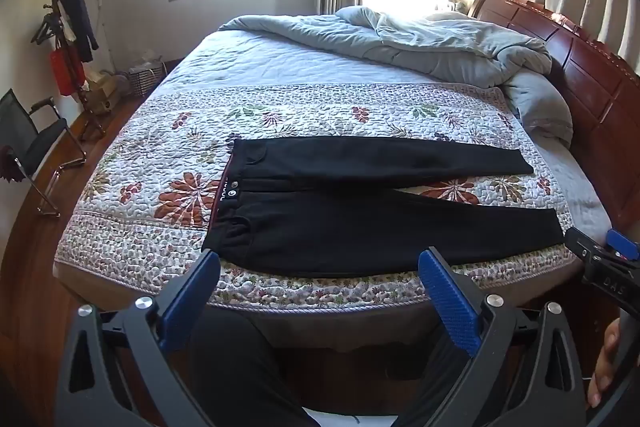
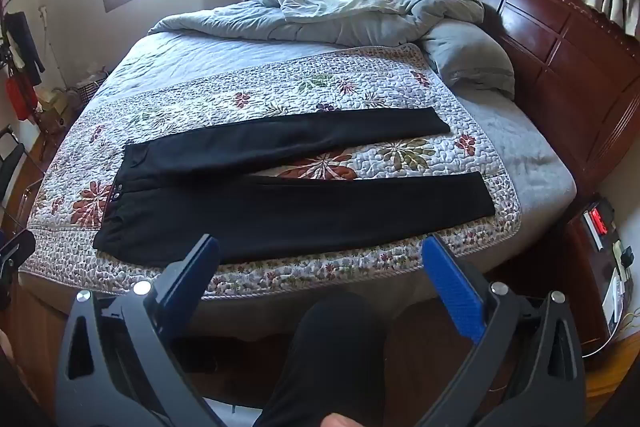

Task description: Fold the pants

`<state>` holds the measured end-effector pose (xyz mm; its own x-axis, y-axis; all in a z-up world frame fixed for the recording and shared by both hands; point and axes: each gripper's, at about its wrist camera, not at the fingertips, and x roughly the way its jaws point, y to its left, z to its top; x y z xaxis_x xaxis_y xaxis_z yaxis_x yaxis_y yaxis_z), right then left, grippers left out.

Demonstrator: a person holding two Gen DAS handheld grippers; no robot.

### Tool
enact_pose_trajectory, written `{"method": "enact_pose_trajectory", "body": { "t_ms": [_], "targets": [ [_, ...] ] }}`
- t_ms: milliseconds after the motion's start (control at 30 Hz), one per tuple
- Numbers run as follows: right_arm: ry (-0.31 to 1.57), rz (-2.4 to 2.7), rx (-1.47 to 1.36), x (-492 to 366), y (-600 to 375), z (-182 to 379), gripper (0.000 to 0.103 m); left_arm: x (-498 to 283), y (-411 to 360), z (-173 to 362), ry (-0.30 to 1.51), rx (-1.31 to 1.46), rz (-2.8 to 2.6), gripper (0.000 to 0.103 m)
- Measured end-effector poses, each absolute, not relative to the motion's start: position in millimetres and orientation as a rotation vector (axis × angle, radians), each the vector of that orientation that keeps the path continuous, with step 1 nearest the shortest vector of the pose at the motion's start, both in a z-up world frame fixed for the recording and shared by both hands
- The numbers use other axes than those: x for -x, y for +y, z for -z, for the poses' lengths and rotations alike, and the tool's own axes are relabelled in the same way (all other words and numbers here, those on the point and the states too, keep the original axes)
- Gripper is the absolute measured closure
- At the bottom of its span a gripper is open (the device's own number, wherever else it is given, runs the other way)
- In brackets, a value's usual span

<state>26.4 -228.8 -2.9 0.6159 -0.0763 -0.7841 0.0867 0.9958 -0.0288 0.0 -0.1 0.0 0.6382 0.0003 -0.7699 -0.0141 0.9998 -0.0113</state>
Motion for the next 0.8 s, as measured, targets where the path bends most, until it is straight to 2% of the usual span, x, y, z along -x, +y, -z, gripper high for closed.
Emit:
{"method": "enact_pose_trajectory", "body": {
  "t_ms": [800],
  "targets": [
    [0.896, 0.093, -0.008, -29.3, -225.7, -1.0, 0.002, -1.8, 8.5, -5.5, 0.87, 0.021, -0.009, 0.004]
  ]
}}
